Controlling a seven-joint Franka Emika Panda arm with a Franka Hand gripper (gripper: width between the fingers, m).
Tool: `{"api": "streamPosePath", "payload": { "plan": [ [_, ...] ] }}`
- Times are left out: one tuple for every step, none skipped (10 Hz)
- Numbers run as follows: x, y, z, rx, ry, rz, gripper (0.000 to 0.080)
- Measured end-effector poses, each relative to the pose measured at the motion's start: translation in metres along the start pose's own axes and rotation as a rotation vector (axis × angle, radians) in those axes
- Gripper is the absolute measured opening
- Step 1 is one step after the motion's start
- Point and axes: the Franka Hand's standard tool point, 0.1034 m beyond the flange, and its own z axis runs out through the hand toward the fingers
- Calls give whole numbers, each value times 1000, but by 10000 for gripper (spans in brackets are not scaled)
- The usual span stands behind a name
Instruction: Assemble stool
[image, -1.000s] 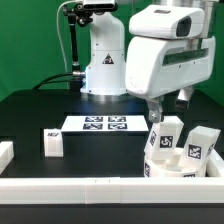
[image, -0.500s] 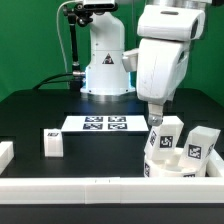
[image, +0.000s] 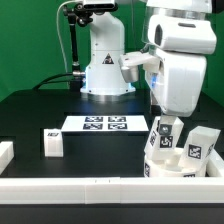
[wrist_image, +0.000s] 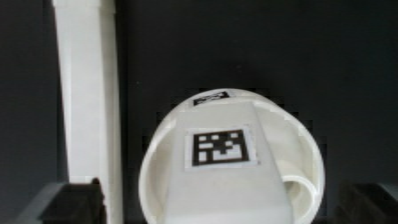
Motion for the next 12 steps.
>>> {"api": "streamPosePath", "payload": {
  "plan": [
    [-1,0,1,1,-9,-23,649],
    [-1,-1,3,3,-11,-12,649],
    [-2,-1,4,5,-14,-12,561],
    [-3,-2,5,7,-15,-11,561],
    [-4,-1,5,7,-15,-8,427],
    [-5,-1,5,7,-15,-5,337],
    [-5,-1,5,7,-15,-2,337],
    [-6,-1,5,7,-15,15,337],
    [-6,-1,5,7,-15,56,337],
    [-7,-1,5,7,-15,57,337],
    [-7,-1,5,7,-14,149,337],
    [-7,-1,5,6,-15,263,337]
  ]
}}
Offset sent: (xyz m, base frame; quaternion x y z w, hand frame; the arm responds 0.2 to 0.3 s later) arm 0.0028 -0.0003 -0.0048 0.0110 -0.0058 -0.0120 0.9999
